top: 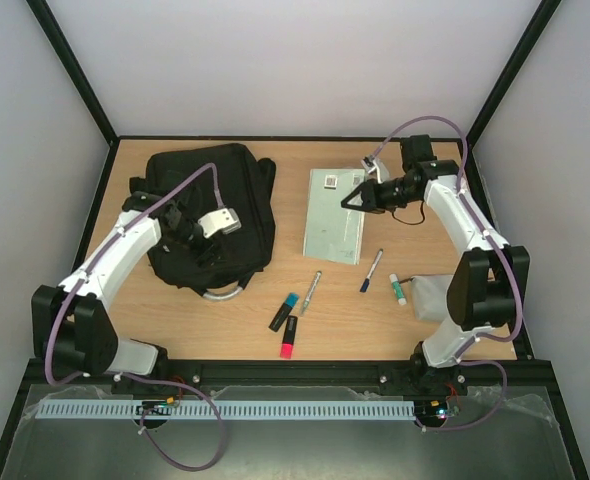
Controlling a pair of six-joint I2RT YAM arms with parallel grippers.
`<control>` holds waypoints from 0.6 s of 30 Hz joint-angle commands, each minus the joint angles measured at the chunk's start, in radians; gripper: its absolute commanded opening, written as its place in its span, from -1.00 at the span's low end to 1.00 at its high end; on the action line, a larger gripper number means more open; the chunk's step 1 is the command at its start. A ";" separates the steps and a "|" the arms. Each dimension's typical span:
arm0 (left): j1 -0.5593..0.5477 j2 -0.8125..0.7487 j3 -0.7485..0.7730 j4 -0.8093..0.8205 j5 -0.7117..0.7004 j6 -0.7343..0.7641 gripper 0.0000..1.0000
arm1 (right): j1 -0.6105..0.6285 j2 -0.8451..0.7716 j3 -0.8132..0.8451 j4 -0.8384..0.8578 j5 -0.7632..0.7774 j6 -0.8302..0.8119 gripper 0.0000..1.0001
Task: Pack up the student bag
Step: Pick up the book from the center of the board.
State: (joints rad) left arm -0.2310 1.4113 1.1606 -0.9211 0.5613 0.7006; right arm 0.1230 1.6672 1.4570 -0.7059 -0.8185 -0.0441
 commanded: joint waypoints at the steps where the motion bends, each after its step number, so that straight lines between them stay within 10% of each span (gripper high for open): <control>1: -0.007 -0.013 -0.044 -0.063 -0.146 0.176 0.31 | 0.001 -0.072 -0.037 0.017 -0.077 0.008 -0.98; 18: -0.039 0.069 -0.147 -0.009 -0.308 0.209 0.28 | 0.000 -0.152 -0.153 0.053 -0.051 0.036 -0.98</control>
State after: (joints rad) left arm -0.2710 1.4803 1.0405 -0.9691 0.3164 0.8898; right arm 0.1238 1.5703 1.3170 -0.6834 -0.8021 -0.0261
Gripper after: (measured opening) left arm 0.647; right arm 0.211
